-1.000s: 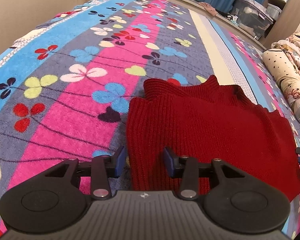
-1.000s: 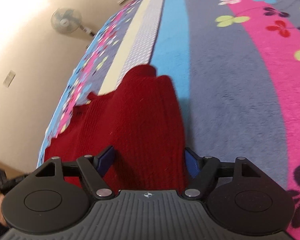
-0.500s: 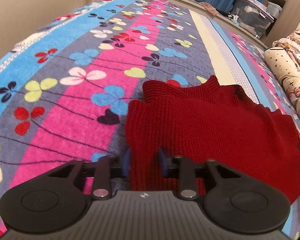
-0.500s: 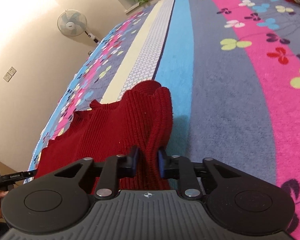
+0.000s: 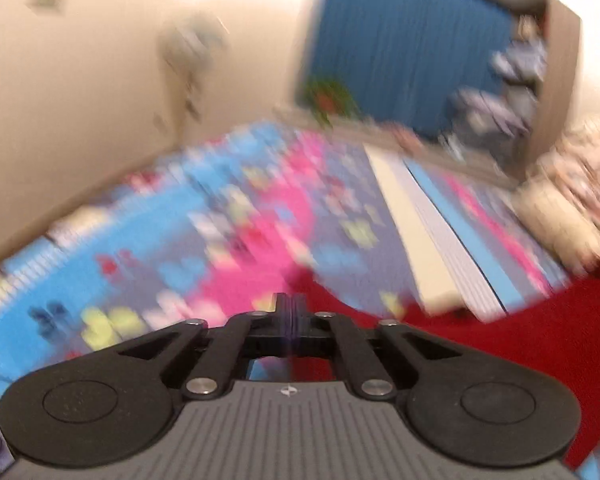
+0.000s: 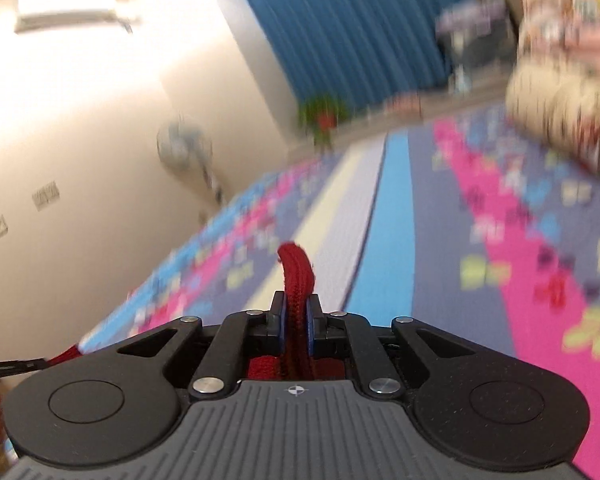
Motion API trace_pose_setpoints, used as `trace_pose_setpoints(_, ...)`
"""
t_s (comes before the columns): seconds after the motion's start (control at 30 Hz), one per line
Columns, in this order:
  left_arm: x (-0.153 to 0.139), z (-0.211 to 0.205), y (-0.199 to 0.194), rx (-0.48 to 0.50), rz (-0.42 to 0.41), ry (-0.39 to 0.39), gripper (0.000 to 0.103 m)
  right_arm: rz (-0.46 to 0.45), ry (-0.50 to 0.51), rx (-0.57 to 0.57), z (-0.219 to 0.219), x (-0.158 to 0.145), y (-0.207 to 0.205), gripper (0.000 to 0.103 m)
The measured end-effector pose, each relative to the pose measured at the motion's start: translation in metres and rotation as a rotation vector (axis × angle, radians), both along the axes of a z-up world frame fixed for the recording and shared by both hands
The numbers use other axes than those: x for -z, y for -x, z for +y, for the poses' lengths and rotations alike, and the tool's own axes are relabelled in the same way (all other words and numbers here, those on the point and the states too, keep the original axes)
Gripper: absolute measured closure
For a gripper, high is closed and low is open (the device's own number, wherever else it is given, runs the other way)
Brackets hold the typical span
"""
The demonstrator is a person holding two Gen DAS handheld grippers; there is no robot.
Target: Fold small clothes
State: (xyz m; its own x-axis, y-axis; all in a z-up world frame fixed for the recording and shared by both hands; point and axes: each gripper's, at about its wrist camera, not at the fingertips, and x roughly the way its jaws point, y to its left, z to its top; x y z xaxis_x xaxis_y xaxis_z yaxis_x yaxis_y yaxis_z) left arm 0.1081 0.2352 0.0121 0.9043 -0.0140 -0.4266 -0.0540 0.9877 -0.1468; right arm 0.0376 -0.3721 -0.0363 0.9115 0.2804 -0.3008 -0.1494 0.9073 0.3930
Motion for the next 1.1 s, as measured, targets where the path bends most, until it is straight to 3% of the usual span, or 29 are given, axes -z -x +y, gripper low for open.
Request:
trace_pose_setpoints(0.07,-0.004,0.013,0.0,-0.096,-0.039,0.039,0.103,-0.109,0.023,0.041,0.003,-0.007,0.007,0.094)
trace_pose_setpoints(0.1,0.0,0.022,-0.006,-0.121,-0.004,0.093,0.103,-0.118,0.026,0.056,0.002,-0.006,0.005,0.094)
trace_pose_setpoints(0.13,0.008,0.028,-0.014,-0.096,0.056,0.156,0.103,-0.085,0.031,0.056,0.003,-0.001,-0.002,0.094)
trace_pose_setpoints(0.2,0.027,0.028,-0.03,-0.037,0.199,0.257,0.102,0.075,0.058,0.037,0.004,0.019,-0.025,0.094)
trace_pose_setpoints(0.23,0.033,0.023,-0.036,-0.022,0.244,0.249,0.089,0.181,0.12,0.063,0.007,0.033,-0.037,0.093)
trace_pose_setpoints(0.27,0.038,0.02,-0.042,0.0,0.28,0.245,0.058,0.283,0.149,0.067,0.007,0.047,-0.047,0.092)
trace_pose_setpoints(0.33,0.051,0.015,-0.052,0.043,0.362,0.285,0.022,0.44,0.124,0.05,0.002,0.07,-0.061,0.088)
trace_pose_setpoints(0.37,0.058,0.011,-0.057,0.066,0.404,0.303,0.021,0.471,0.116,0.065,0.0,0.074,-0.063,0.085)
trace_pose_setpoints(0.43,0.069,0.004,-0.064,0.101,0.448,0.277,0.021,0.496,0.085,0.073,-0.004,0.079,-0.065,0.073)
trace_pose_setpoints(0.5,0.077,-0.006,-0.069,0.134,0.473,0.22,0.024,0.512,0.059,0.065,-0.005,0.081,-0.067,0.071)
trace_pose_setpoints(0.53,0.081,-0.009,-0.071,0.141,0.48,0.191,0.038,0.516,0.056,0.064,-0.004,0.082,-0.066,0.071)
trace_pose_setpoints(0.57,0.084,-0.011,-0.073,0.146,0.487,0.173,0.061,0.518,0.051,0.059,-0.005,0.083,-0.067,0.073)
trace_pose_setpoints(0.6,0.085,-0.012,-0.073,0.152,0.487,0.173,0.068,0.514,0.052,0.058,0.0,0.08,-0.063,0.078)
trace_pose_setpoints(0.63,0.083,-0.011,-0.071,0.149,0.472,0.173,0.083,0.504,0.058,0.056,0.003,0.078,-0.062,0.09)
trace_pose_setpoints(0.67,0.079,-0.01,-0.069,0.137,0.446,0.158,0.088,0.487,0.07,0.058,0.003,0.075,-0.061,0.091)
trace_pose_setpoints(0.83,0.059,-0.013,-0.059,0.138,0.307,0.115,0.091,0.351,0.097,0.091,0.003,0.053,-0.049,0.092)
trace_pose_setpoints(1.0,0.022,-0.013,-0.038,0.081,0.066,0.063,0.091,0.105,0.132,0.121,0.01,0.023,-0.031,0.093)
trace_pose_setpoints(1.1,0.019,-0.014,-0.039,0.022,0.033,0.013,0.09,0.04,0.165,0.157,0.012,0.019,-0.03,0.093)
